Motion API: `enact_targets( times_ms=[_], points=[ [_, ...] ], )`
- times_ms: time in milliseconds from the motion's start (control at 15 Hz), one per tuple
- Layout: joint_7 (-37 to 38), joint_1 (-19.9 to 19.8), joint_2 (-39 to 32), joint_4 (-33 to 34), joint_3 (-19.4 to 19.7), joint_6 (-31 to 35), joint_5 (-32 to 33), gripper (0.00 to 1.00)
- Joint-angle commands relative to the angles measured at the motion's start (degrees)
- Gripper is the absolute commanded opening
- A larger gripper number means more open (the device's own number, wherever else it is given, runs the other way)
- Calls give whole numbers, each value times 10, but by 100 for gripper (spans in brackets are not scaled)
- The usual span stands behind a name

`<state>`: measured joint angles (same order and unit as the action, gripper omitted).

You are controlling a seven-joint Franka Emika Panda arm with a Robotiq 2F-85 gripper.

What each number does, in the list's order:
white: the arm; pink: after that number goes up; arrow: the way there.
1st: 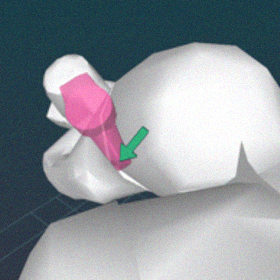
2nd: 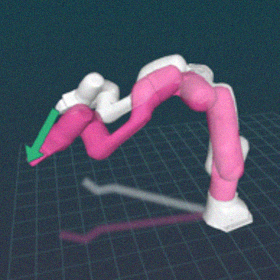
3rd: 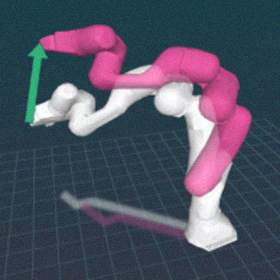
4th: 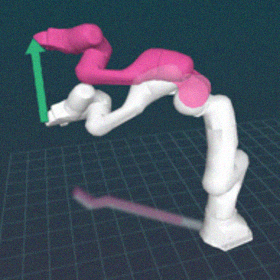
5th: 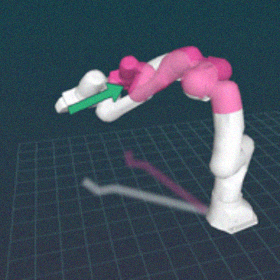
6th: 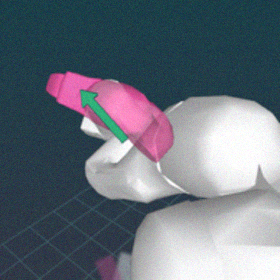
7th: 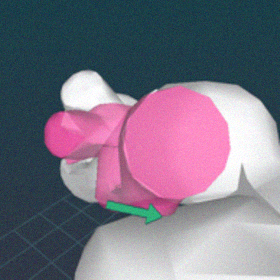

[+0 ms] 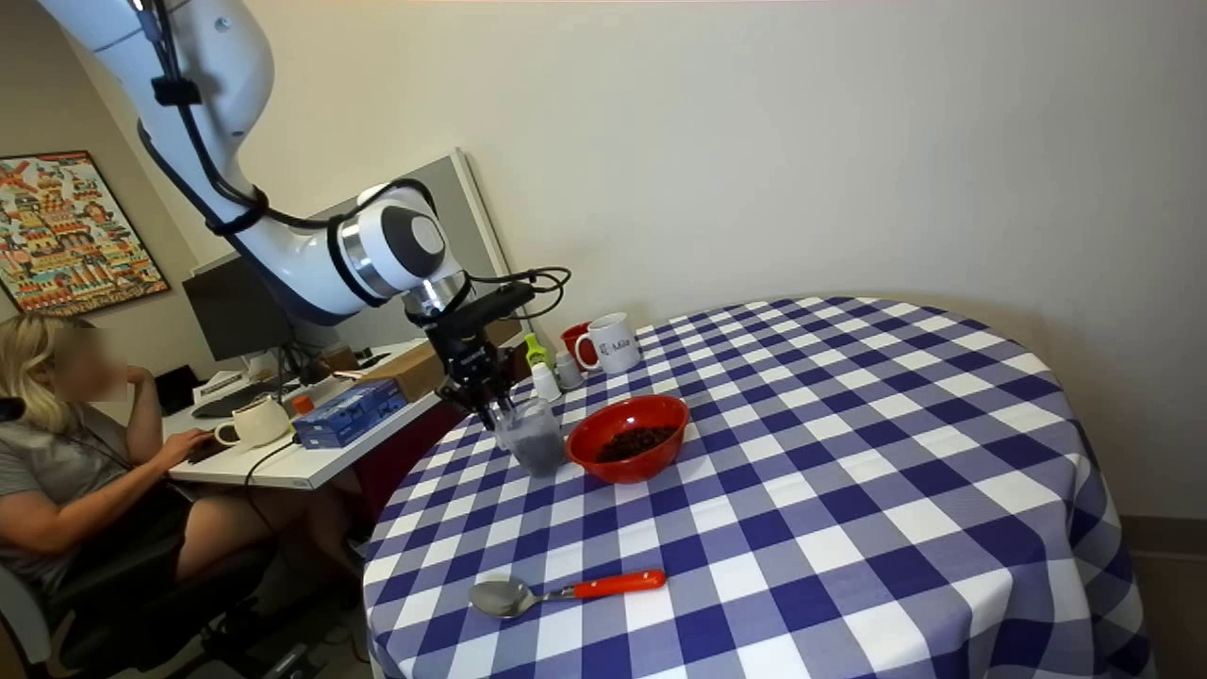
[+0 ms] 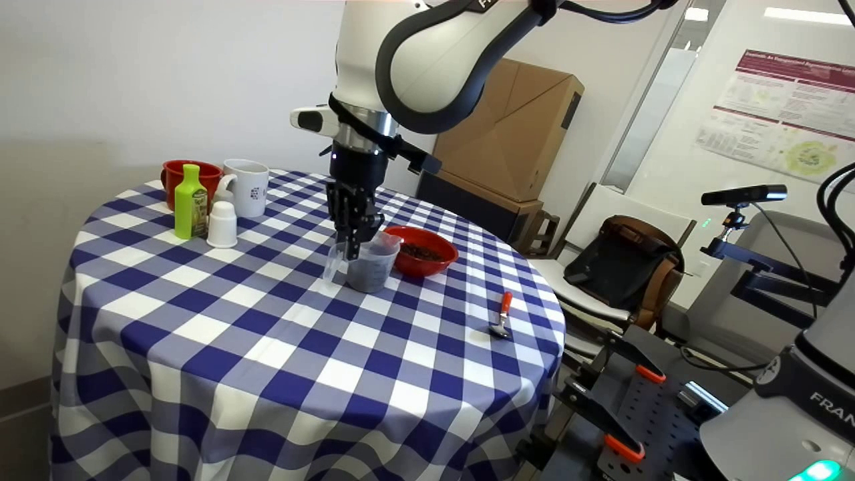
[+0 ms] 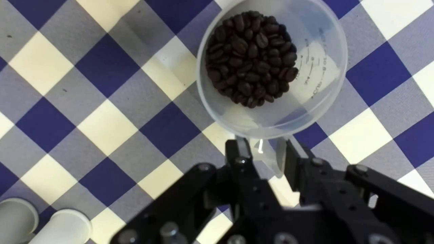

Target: Pour the contents in the clear jug into the red bowl

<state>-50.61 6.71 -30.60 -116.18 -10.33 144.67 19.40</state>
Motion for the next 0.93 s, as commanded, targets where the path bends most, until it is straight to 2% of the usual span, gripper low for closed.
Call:
enact_targets(
  times_ms=[0,200,333,667,867],
  points=[
    [-49,-20,7,25,-25,-48,-31,7],
    [-122,-62,19,63,-61,-110,-118,7],
    [-173,-85,23,100,-71,-165,-177,7],
    [-243,-112,21,188,-36,-275,-233,7],
    [-307,-139,9,228,-28,-339,-280,7]
  ],
)
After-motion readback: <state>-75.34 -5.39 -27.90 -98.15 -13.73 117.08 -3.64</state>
